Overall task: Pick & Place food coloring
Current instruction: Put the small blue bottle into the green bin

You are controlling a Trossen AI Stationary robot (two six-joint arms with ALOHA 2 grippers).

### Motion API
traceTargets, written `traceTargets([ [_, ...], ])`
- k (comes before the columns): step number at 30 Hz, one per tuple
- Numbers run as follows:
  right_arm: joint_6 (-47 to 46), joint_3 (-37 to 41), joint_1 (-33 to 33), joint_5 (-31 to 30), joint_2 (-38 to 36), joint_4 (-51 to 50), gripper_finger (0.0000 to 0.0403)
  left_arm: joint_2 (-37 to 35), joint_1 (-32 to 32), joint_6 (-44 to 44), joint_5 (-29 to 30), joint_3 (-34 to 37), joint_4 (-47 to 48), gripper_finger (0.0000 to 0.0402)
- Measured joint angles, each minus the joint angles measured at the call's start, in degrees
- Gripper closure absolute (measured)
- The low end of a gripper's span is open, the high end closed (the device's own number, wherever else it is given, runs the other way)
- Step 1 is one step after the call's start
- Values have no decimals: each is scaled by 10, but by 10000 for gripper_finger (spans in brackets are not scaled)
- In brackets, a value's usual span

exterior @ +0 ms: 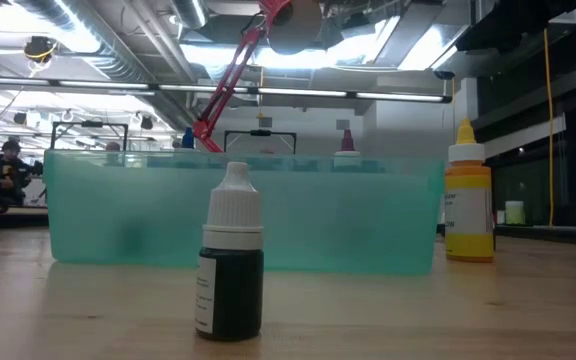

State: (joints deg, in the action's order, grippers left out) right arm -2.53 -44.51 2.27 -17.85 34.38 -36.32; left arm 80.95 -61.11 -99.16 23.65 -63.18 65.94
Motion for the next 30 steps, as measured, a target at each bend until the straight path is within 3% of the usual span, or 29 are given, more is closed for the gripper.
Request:
traceTargets([
  [12, 0, 0, 0, 0, 0, 0, 357, 69, -76, -134, -99, 0, -46, 203],
  [30, 0, 0, 0, 0, 0, 0, 357, 70, -70, -124, -81, 0, -69, 203],
])
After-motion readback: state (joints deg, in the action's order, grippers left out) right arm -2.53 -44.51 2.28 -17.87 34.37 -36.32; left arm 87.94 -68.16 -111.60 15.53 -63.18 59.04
